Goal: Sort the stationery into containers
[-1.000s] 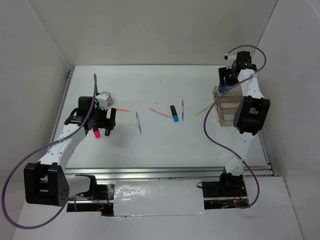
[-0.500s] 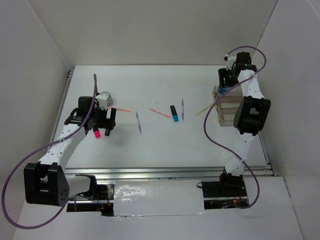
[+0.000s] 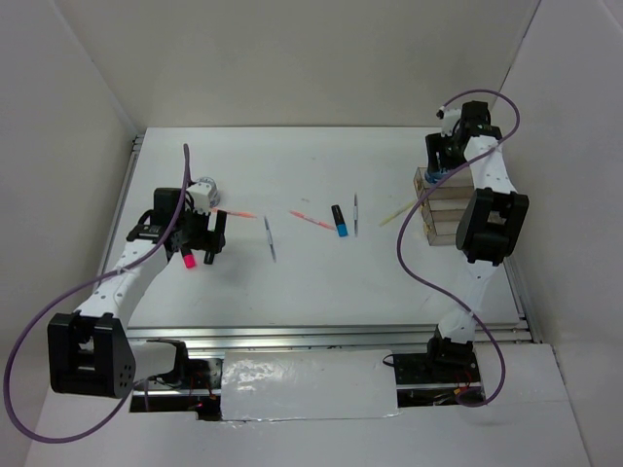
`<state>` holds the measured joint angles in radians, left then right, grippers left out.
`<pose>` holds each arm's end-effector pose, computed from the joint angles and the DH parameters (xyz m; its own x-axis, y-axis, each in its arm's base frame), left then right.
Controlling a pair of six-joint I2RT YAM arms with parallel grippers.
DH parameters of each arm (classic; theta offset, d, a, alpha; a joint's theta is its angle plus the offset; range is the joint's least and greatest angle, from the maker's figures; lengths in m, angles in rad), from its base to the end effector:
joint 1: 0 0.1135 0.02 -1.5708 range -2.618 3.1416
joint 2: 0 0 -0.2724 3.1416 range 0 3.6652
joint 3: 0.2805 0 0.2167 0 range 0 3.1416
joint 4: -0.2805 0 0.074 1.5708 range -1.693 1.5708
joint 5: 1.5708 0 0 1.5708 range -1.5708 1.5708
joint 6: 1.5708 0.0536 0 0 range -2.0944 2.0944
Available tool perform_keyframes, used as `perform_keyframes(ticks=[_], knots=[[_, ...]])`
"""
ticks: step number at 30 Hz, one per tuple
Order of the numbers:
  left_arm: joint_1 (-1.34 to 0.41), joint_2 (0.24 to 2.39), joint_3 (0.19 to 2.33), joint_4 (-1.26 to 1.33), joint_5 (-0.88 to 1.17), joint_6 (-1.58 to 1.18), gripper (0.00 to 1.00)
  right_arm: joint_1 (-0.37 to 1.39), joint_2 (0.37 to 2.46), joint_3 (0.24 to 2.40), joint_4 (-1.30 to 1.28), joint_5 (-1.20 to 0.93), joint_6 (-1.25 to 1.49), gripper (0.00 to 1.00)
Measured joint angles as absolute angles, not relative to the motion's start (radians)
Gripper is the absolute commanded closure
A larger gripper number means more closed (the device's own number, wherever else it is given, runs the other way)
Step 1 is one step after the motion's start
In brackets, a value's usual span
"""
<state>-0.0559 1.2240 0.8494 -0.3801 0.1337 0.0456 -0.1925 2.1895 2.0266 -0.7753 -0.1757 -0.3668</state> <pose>0.2350 -0.0203 0.2622 -0.6763 0.0831 -0.7319 0.1834 0.9813 -0.0580 0.4613 -0.0804 0.2586 -0.7701 -0.2096 -0.6025 -0.2027 0.9759 -0.0804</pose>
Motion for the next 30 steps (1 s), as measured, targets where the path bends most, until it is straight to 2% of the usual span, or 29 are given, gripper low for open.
perform_keyframes(ticks=[11, 17, 23, 24, 28, 30], knots=[[-0.056, 1.242, 0.849, -0.374, 0.134, 0.045, 0.01, -0.195, 2.187, 2.032, -0.793, -0.171, -0.384, 0.64], [-0.056, 1.242, 0.849, -0.374, 0.134, 0.045, 0.01, -0.194, 2.202, 2.049, -0.797, -0.165, -0.388, 0.54], [-0.056, 1.243, 0.849, -0.374, 0.141, 0.045, 0.01, -0.194, 2.241, 2.068, -0.801, -0.16, -0.387, 0.5], [-0.056, 1.243, 0.849, -0.374, 0.142, 0.045, 0.01, -0.194, 2.249, 2.075, -0.804, -0.16, -0.387, 0.48], [-0.056, 1.247, 0.849, -0.373, 0.144, 0.045, 0.01, -0.194, 2.28, 2.097, -0.805, -0.16, -0.386, 0.27], [-0.054, 1.253, 0.849, -0.374, 0.146, 0.045, 0.01, -0.194, 2.292, 2.099, -0.805, -0.16, -0.383, 0.21]])
